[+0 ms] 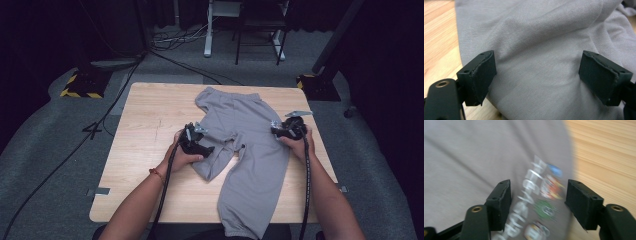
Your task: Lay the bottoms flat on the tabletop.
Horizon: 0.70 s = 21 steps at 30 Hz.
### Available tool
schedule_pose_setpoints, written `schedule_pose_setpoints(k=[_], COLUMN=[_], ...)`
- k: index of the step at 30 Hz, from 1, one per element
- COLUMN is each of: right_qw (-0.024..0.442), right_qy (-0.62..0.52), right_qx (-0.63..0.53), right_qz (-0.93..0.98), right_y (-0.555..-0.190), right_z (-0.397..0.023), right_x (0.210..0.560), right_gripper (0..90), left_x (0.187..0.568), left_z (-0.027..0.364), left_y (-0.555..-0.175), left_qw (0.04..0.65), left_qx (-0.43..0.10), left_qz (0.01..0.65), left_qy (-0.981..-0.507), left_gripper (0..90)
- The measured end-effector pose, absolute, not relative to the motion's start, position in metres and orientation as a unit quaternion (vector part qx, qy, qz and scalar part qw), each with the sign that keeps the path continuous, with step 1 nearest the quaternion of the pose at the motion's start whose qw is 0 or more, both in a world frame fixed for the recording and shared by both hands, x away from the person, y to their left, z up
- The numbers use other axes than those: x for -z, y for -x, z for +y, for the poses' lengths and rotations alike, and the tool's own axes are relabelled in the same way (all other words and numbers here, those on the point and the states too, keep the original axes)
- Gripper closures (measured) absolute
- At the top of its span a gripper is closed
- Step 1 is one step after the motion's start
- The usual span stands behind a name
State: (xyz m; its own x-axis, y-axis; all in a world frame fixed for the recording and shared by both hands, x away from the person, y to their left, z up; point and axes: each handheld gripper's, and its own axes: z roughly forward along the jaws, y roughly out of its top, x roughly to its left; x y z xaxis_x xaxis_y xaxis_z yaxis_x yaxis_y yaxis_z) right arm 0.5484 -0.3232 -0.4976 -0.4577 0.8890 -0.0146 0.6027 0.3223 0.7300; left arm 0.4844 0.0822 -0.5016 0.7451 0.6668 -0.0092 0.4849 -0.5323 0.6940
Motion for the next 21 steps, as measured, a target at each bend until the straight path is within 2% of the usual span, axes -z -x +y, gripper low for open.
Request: schedule_pose_setpoints(k=[4,6,11,14,21], right_qw=[0.219,0.232,0.251,0.245,0.173], right_qy=[-0.510,-0.510,-0.490,-0.445,-0.279], right_qx=[-0.319,-0.308,-0.330,-0.358,-0.415], right_qz=[0.768,0.769,0.767,0.784,0.849], right_y=[-0.548,-0.547,-0.537,-0.524,-0.475], right_z=[-0.353,-0.357,-0.351,-0.332,-0.238], right_x=[0.496,0.495,0.480,0.463,0.441], right_gripper=[31.6,31.2,38.1,41.7,44.6], left_x=[0.496,0.488,0.470,0.470,0.487], left_z=[0.081,0.089,0.111,0.125,0.159], left_y=[-0.480,-0.474,-0.451,-0.432,-0.403], left_qw=[0.350,0.370,0.381,0.369,0.334], left_qx=[-0.121,-0.108,-0.113,-0.124,-0.131], left_qz=[0.323,0.317,0.299,0.296,0.308], left_qy=[-0.871,-0.866,-0.868,-0.872,-0.881], left_gripper=[17.3,19.5,22.2,22.3,21.0])
